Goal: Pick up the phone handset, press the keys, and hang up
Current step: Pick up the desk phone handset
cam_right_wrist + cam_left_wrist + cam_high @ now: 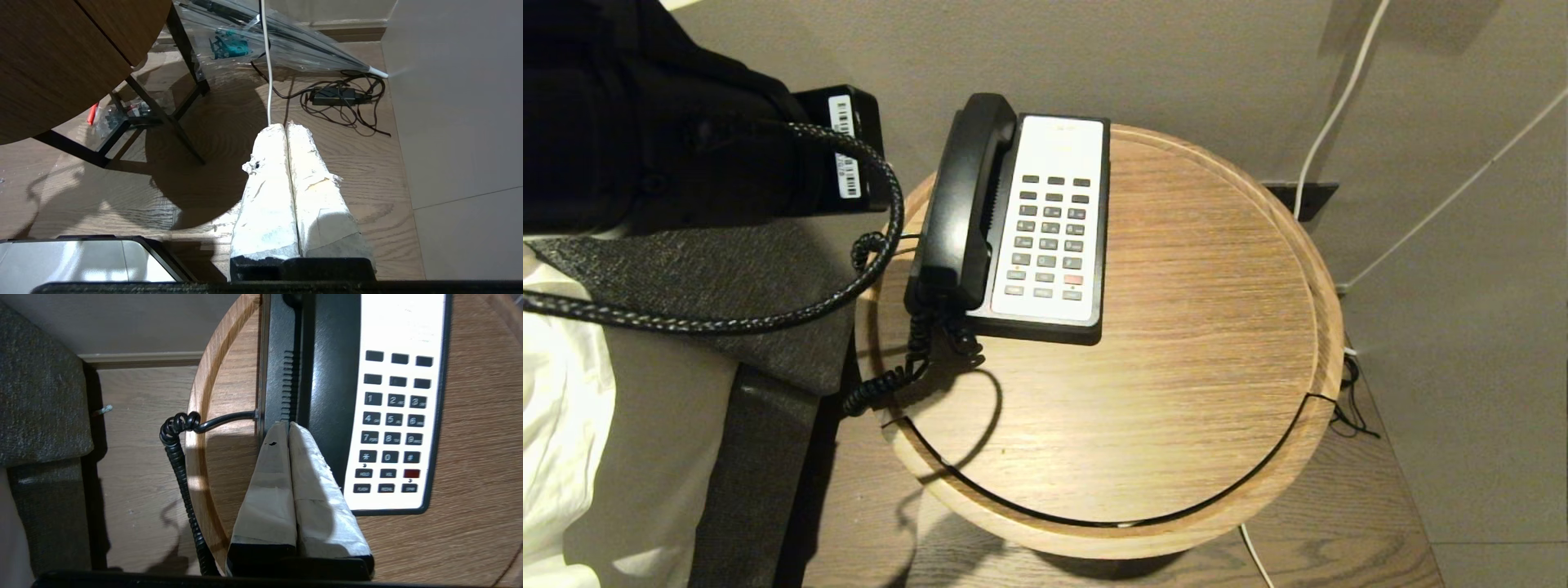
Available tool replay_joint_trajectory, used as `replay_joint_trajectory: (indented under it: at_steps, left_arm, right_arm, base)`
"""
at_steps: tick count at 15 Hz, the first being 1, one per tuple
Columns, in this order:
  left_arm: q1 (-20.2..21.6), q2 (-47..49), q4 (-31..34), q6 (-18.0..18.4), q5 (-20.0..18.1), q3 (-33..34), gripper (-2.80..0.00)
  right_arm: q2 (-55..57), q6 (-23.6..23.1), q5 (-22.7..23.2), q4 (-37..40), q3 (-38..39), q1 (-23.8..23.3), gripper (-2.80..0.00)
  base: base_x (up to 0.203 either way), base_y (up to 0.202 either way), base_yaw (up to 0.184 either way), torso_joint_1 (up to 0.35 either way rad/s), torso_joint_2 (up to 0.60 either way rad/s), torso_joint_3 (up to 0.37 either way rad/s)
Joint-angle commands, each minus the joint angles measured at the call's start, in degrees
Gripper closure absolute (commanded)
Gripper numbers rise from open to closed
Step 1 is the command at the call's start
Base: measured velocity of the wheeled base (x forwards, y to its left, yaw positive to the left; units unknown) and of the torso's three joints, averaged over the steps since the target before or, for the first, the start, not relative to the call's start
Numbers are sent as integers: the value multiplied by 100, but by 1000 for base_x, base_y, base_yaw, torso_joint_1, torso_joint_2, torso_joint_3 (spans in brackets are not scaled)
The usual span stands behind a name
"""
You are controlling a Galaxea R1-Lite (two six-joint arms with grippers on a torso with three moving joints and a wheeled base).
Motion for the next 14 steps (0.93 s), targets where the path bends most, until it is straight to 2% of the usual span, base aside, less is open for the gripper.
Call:
replay_joint_trajectory:
  at_steps: [1,4,6,7,8,11,14]
  left_arm:
    - [-7,-15,7,-25,22,84,0]
    - [-16,62,7,63,44,104,0]
    - [-16,65,-19,464,223,211,0]
    - [-26,63,-86,489,242,232,0]
    - [-33,30,-150,551,237,251,-280]
    - [-82,30,-244,924,284,176,-280]
    - [-310,55,-578,945,363,158,-280]
  right_arm:
    - [0,-1,2,-8,0,4,0]
    - [0,-1,-5,0,0,4,0]
    - [0,-1,2,0,0,4,0]
    - [0,-1,2,0,0,4,0]
    - [0,-1,0,0,0,4,0]
    - [0,-1,0,0,0,4,0]
    - [0,-1,-6,0,0,4,0]
  base:
    - [0,0,0,0,0,0]
    - [0,0,0,0,0,0]
    - [0,0,0,0,0,0]
    - [0,0,0,0,0,0]
    - [0,0,0,0,0,0]
    - [0,0,0,0,0,0]
    - [0,0,0,0,0,0]
